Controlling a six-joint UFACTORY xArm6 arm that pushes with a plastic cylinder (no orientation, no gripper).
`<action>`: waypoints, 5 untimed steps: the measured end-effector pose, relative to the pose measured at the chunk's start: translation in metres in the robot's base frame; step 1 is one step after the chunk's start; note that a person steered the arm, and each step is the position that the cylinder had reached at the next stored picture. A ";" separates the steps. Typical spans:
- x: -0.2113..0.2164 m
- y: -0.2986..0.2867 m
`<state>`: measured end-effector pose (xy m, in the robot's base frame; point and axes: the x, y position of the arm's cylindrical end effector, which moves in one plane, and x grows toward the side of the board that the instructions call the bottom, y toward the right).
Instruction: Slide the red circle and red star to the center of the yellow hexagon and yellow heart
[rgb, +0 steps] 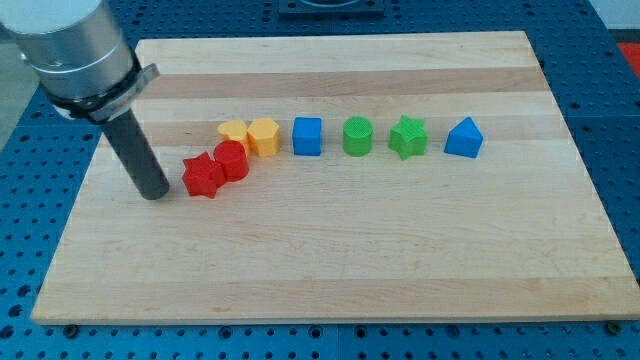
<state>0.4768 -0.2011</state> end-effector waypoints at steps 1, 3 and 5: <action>0.000 0.029; 0.007 0.064; 0.028 0.073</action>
